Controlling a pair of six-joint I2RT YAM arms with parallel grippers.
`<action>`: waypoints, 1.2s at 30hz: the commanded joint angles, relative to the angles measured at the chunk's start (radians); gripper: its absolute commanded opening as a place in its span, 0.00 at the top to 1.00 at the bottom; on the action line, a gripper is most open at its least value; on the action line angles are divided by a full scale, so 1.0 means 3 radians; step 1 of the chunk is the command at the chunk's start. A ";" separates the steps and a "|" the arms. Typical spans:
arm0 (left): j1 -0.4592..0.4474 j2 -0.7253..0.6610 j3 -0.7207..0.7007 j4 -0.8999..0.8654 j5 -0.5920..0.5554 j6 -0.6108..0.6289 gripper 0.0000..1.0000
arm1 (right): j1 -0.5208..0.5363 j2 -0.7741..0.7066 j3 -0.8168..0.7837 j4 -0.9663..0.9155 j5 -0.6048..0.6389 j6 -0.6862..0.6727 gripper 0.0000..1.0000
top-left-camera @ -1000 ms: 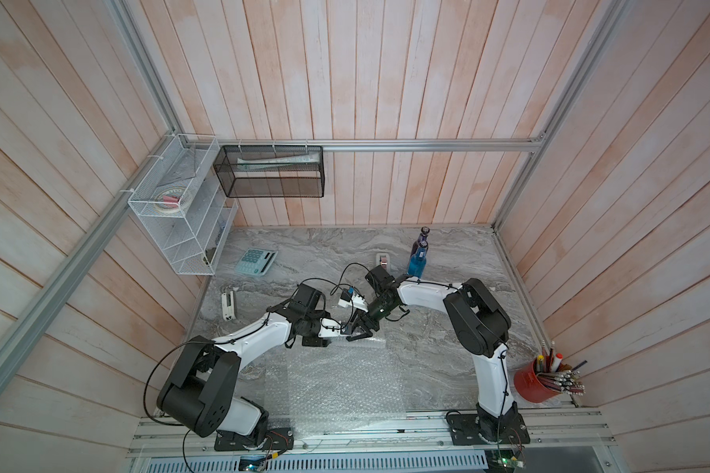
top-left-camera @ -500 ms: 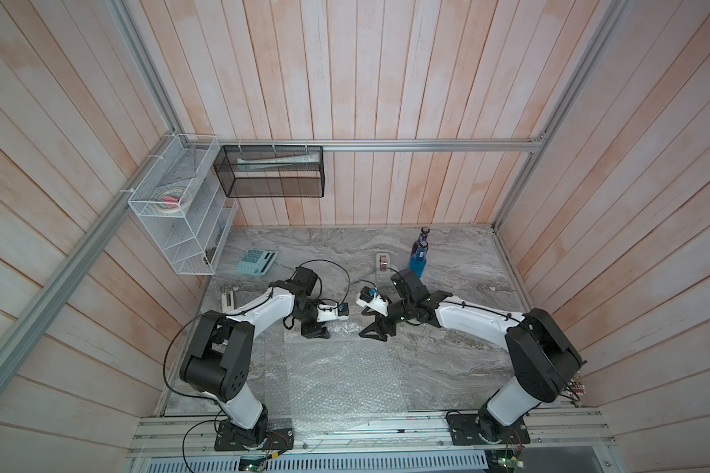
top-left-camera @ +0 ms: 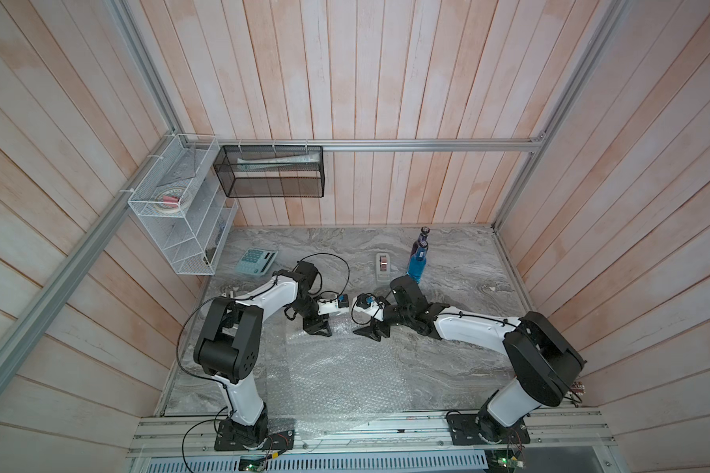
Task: Wrap wine bottles in bubble wrap
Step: Wrap the wine bottle in bubble wrap.
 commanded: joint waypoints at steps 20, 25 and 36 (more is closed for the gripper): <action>0.0115 -0.0721 -0.0005 0.0151 0.0599 -0.0509 0.07 | 0.0032 0.0337 0.0150 -0.0179 0.0147 -0.0115 0.29; 0.0121 -0.1197 -0.0201 0.0528 0.0367 -0.1320 0.07 | -0.0024 0.0118 0.0153 0.0055 0.0045 0.0276 0.25; 0.0129 -0.1794 -0.0422 0.1262 -0.0233 -0.4099 0.05 | -0.0429 -0.0605 -0.0011 0.0225 0.0798 0.2144 0.20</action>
